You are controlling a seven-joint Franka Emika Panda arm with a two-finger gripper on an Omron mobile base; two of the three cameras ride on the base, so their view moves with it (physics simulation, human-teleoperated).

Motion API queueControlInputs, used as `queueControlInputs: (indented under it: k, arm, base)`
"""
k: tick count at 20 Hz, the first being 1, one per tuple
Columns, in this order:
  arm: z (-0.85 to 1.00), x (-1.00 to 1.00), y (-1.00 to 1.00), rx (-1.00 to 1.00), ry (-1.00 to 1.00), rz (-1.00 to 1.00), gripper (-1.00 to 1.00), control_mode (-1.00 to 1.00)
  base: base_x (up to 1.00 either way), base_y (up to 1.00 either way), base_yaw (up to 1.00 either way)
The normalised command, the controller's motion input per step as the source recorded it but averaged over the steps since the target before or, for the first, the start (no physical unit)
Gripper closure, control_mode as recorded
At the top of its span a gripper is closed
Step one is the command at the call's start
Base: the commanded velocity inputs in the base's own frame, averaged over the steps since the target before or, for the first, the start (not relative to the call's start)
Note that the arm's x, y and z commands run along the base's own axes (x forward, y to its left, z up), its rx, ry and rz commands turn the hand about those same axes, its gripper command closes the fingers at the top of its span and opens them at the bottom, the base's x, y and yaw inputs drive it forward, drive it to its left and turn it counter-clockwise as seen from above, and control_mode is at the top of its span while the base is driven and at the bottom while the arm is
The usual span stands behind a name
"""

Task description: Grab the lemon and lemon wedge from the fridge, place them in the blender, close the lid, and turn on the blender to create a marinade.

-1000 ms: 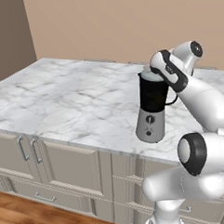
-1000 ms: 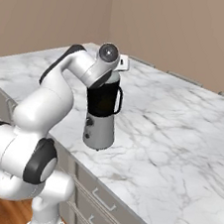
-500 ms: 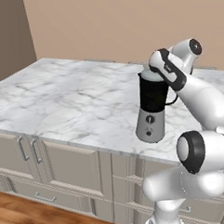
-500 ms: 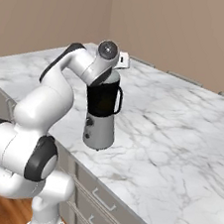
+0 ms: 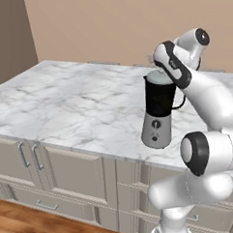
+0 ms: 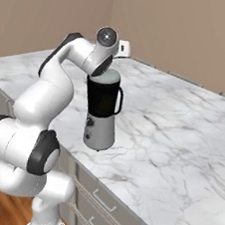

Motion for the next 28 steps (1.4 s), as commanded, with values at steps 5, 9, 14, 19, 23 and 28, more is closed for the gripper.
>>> queueControlInputs:
  k: [5,9,14,19,23,28]
  arm:
    - [0.18,-0.53,0.03,-0.05,0.00,0.00,-1.00,-1.00]
    - [-0.03,-0.99,0.01,-0.08,0.00,0.00,-1.00,-1.00]
    - [-0.32,-0.86,0.19,-0.10,0.00,0.00,-1.00,-1.00]
    - [-0.52,-0.71,0.41,-0.10,0.00,-0.07,-1.00,-1.00]
    - [-0.60,-0.61,0.37,-0.10,0.00,-0.15,-1.00,-1.00]
    - [-0.60,-0.45,0.20,-0.09,0.00,-0.21,-1.00,-1.00]
  base:
    - [0.00,0.00,0.00]
    - [0.00,0.00,0.00]
    - [0.00,0.00,0.00]
    - [0.00,0.00,0.00]
    - [0.00,0.00,0.00]
    - [0.00,0.00,0.00]
